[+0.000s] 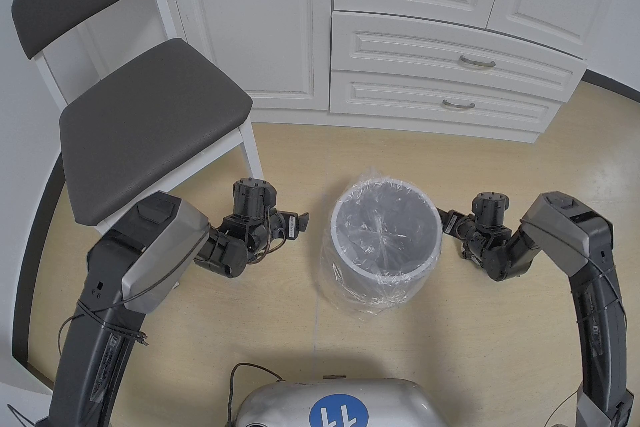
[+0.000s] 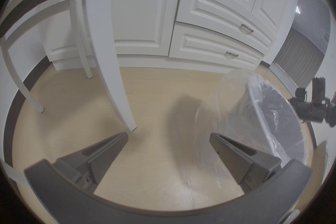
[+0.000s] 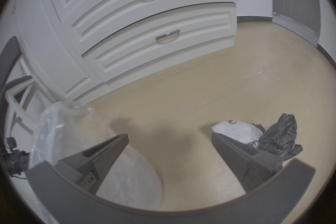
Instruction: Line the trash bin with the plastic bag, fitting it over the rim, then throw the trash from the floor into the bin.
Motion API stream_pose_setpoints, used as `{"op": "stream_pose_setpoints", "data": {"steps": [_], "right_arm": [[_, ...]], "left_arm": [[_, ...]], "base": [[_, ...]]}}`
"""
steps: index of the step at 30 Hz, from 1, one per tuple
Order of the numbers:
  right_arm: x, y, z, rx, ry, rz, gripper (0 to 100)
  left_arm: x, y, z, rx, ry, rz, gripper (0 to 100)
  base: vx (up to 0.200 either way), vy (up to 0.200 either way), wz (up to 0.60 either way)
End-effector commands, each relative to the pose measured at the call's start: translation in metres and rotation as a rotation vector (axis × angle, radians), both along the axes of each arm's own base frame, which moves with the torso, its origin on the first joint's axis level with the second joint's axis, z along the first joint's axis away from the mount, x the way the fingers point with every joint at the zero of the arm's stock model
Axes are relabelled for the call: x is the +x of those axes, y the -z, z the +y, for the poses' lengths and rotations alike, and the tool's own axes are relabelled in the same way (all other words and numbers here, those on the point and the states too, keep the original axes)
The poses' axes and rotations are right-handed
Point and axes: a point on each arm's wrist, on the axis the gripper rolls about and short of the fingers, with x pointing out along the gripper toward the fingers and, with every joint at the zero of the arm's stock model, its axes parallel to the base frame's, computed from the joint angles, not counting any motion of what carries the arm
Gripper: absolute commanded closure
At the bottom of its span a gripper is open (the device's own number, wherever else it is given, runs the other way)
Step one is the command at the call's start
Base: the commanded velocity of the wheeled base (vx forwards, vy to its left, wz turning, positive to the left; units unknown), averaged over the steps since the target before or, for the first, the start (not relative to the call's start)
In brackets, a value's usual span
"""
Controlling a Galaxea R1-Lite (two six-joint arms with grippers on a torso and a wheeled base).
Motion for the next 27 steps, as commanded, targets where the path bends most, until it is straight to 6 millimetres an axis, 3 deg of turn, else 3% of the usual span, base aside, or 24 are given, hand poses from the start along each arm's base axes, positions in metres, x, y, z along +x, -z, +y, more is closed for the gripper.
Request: {"op": "stream_pose_setpoints", "data": {"steps": [1, 5, 14, 18, 22, 27], "right_arm": [[-0.035, -0.057, -0.026, -0.011, -0.132, -0.008, 0], [-0.045, -0.061, -0.039, -0.082, -0.149, 0.004, 0], [-0.070, -0.082, -0.051, -0.185, -0.155, 0.008, 0], [-0.094, -0.105, -0.059, -0.212, -0.152, -0.004, 0], [-0.117, -0.114, -0.064, -0.265, -0.155, -0.001, 0], [-0.146, -0.122, -0.069, -0.331, -0.164, 0.024, 0]], "left_arm": [[-0.034, -0.037, 0.010, 0.033, 0.015, 0.023, 0], [-0.057, -0.047, 0.012, 0.049, 0.031, 0.058, 0], [-0.139, -0.094, 0.007, 0.069, 0.128, 0.087, 0], [-0.174, -0.123, 0.007, 0.055, 0.174, 0.053, 0], [-0.205, -0.146, 0.011, 0.031, 0.212, 0.012, 0], [-0.228, -0.164, 0.019, 0.004, 0.230, -0.034, 0]], "base": [[0.000, 0.000, 0.00], [0.000, 0.000, 0.00], [0.000, 0.000, 0.00], [0.000, 0.000, 0.00], [0.000, 0.000, 0.00], [0.000, 0.000, 0.00]]}}
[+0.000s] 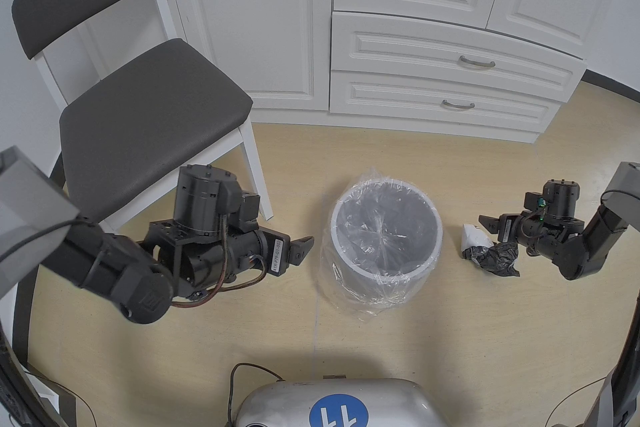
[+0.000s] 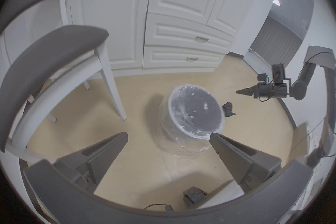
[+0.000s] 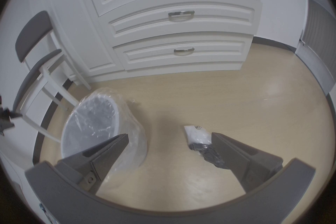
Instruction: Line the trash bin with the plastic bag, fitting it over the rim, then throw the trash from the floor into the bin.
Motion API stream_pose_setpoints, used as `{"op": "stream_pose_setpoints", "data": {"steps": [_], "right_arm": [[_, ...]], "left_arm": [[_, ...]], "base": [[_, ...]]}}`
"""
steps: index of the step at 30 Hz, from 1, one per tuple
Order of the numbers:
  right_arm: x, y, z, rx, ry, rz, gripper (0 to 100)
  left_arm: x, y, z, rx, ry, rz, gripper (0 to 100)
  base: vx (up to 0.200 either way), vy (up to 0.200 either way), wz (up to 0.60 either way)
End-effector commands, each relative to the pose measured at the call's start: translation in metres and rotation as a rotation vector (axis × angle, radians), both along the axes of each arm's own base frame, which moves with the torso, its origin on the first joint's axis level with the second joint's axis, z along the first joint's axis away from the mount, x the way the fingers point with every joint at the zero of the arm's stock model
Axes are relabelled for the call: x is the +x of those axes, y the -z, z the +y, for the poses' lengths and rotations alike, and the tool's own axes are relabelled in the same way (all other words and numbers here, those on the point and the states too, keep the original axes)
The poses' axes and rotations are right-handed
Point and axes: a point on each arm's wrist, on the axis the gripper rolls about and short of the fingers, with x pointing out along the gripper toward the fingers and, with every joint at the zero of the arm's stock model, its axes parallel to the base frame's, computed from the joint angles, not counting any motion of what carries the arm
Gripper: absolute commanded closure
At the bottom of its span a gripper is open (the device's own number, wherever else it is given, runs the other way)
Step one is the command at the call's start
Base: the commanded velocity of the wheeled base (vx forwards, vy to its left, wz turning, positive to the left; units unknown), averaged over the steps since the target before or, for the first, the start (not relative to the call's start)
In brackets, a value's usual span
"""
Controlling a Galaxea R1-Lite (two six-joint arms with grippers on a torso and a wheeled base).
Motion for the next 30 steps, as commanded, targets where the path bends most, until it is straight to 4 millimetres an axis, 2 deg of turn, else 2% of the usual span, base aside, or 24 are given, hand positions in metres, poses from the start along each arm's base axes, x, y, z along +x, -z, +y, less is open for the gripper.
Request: {"op": "stream_pose_setpoints", "data": {"steps": [1, 5, 9, 13, 16, 21, 22, 23, 24, 25, 27, 28, 29, 30], "right_arm": [[-0.045, -0.032, -0.010, -0.058, 0.006, -0.028, 0], [-0.077, -0.030, -0.009, -0.059, 0.005, 0.042, 0], [-0.089, -0.037, -0.012, -0.064, 0.017, 0.056, 0], [-0.112, -0.061, -0.011, -0.066, 0.013, 0.114, 0], [-0.128, -0.083, -0.008, -0.066, 0.008, 0.114, 0], [-0.158, -0.124, -0.004, -0.066, 0.000, 0.066, 0], [-0.167, -0.136, -0.003, -0.066, 0.000, 0.054, 0], [-0.168, -0.138, -0.003, -0.066, -0.002, 0.053, 0], [-0.180, -0.156, -0.001, -0.062, -0.005, 0.036, 0], [-0.180, -0.156, -0.001, -0.062, -0.005, 0.036, 0], [-0.199, -0.184, 0.001, -0.048, -0.005, 0.022, 0], [-0.199, -0.184, 0.001, -0.048, -0.005, 0.022, 0], [-0.208, -0.201, 0.003, -0.029, -0.011, 0.023, 0], [-0.209, -0.203, 0.004, -0.027, -0.013, 0.024, 0]], "left_arm": [[-0.048, -0.044, 0.015, -0.073, 0.042, -0.104, 0], [-0.068, -0.060, 0.029, -0.135, 0.044, -0.190, 0], [-0.080, -0.062, 0.037, -0.164, 0.044, -0.236, 0], [-0.093, -0.058, 0.046, -0.199, 0.047, -0.286, 0], [-0.094, -0.058, 0.047, -0.197, 0.031, -0.293, 0], [-0.107, -0.072, 0.055, -0.224, -0.028, -0.328, 0], [-0.112, -0.079, 0.059, -0.252, -0.037, -0.334, 0], [-0.113, -0.081, 0.060, -0.258, -0.038, -0.334, 0], [-0.120, -0.088, 0.064, -0.276, -0.039, -0.327, 0], [-0.120, -0.088, 0.064, -0.276, -0.039, -0.327, 0], [-0.131, -0.103, 0.071, -0.277, -0.038, -0.306, 0], [-0.131, -0.103, 0.071, -0.277, -0.038, -0.306, 0], [-0.134, -0.116, 0.073, -0.304, -0.049, -0.263, 0], [-0.134, -0.118, 0.073, -0.315, -0.053, -0.254, 0]], "base": [[0.000, 0.000, 0.00], [0.000, 0.000, 0.00], [0.000, 0.000, 0.00], [0.000, 0.000, 0.00], [0.000, 0.000, 0.00], [0.000, 0.000, 0.00], [0.000, 0.000, 0.00], [0.000, 0.000, 0.00], [0.000, 0.000, 0.00], [0.000, 0.000, 0.00], [0.000, 0.000, 0.00], [0.000, 0.000, 0.00], [0.000, 0.000, 0.00], [0.000, 0.000, 0.00]]}}
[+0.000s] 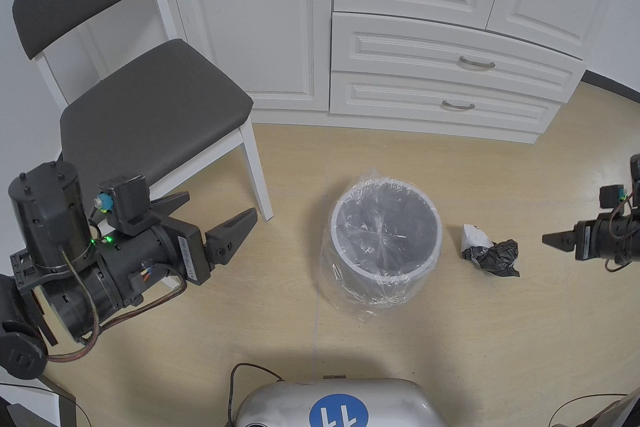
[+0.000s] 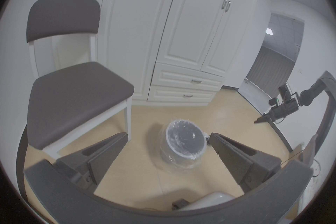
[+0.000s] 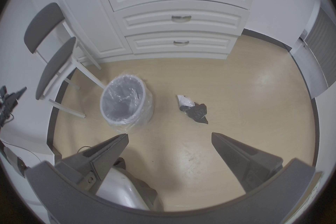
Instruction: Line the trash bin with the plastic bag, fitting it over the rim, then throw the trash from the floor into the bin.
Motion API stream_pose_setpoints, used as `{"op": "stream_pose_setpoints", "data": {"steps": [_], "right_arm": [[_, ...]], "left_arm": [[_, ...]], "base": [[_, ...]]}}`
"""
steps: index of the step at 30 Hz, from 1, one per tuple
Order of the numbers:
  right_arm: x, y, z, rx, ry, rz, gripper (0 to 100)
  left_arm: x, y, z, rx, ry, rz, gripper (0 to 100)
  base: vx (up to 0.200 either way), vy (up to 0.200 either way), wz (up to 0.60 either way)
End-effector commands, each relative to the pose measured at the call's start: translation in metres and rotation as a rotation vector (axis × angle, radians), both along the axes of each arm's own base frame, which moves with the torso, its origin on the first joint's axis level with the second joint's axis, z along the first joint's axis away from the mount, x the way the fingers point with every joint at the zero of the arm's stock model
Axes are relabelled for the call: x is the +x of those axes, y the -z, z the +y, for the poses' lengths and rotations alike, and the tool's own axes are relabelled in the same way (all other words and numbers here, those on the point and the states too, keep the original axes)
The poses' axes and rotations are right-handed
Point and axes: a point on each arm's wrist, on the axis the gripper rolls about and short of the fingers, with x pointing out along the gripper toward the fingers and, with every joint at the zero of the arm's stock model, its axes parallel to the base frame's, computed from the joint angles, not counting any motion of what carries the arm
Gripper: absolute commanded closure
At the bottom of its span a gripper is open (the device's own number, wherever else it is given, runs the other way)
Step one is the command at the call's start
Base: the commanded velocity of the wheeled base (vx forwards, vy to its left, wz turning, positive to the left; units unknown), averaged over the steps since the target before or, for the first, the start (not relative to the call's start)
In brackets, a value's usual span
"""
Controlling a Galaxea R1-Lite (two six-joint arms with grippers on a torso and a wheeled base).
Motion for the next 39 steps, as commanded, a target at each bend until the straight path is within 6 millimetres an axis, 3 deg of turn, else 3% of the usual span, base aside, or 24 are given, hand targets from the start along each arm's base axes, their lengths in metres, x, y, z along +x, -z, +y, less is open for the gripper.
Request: {"op": "stream_pose_setpoints", "data": {"steps": [1, 6, 8, 11, 17, 18, 24, 26, 27, 28, 31, 32, 33, 36, 39], "right_arm": [[-0.043, -0.085, 0.011, 0.040, -0.022, -0.178, 0], [-0.028, -0.098, 0.018, 0.117, -0.013, -0.076, 0], [-0.004, -0.098, 0.025, 0.195, 0.019, 0.009, 0], [0.015, -0.083, 0.029, 0.211, 0.034, 0.085, 0], [0.029, -0.056, 0.028, 0.140, -0.001, 0.155, 0], [0.034, -0.041, 0.028, 0.106, -0.019, 0.191, 0], [0.067, -0.001, 0.018, 0.047, -0.021, 0.258, 0], [0.097, 0.039, 0.005, 0.028, -0.012, 0.353, 0], [0.099, 0.041, 0.005, 0.026, -0.013, 0.358, 0], [0.117, 0.068, -0.004, 0.014, -0.010, 0.403, 0], [0.140, 0.099, -0.010, 0.014, -0.001, 0.425, 0], [0.156, 0.126, -0.013, 0.021, 0.013, 0.448, 0], [0.162, 0.137, -0.016, 0.024, 0.026, 0.457, 0], [0.173, 0.157, -0.026, 0.039, 0.049, 0.478, 0], [0.178, 0.165, -0.031, 0.044, 0.061, 0.478, 0]], "left_arm": [[-0.023, -0.055, 0.015, -0.174, -0.022, 0.045, 0], [-0.019, -0.064, 0.012, -0.279, -0.061, 0.271, 0], [-0.013, -0.059, 0.007, -0.268, -0.058, 0.402, 0], [-0.011, -0.048, 0.004, -0.233, -0.056, 0.434, 0], [-0.013, -0.032, -0.002, -0.197, -0.043, 0.464, 0], [-0.015, -0.030, 0.000, -0.198, -0.044, 0.462, 0], [-0.019, -0.031, 0.004, -0.222, -0.048, 0.429, 0], [-0.021, -0.035, 0.007, -0.240, -0.062, 0.397, 0], [-0.021, -0.035, 0.008, -0.240, -0.064, 0.397, 0], [-0.023, -0.038, 0.010, -0.246, -0.074, 0.373, 0], [-0.026, -0.040, 0.012, -0.245, -0.075, 0.358, 0], [-0.029, -0.039, 0.015, -0.241, -0.073, 0.352, 0], [-0.030, -0.040, 0.016, -0.238, -0.071, 0.346, 0], [-0.030, -0.041, 0.016, -0.232, -0.069, 0.337, 0], [-0.030, -0.044, 0.016, -0.241, -0.066, 0.315, 0]], "base": [[0.000, 0.000, 0.00], [0.000, 0.000, 0.00], [0.000, 0.000, 0.00], [0.000, 0.000, 0.00], [0.000, 0.000, 0.00], [0.000, 0.000, 0.00], [0.000, 0.000, 0.00], [0.000, 0.000, 0.00], [0.000, 0.000, 0.00], [0.000, 0.000, 0.00], [0.000, 0.000, 0.00], [0.000, 0.000, 0.00], [0.000, 0.000, 0.00], [0.000, 0.000, 0.00], [0.000, 0.000, 0.00]]}}
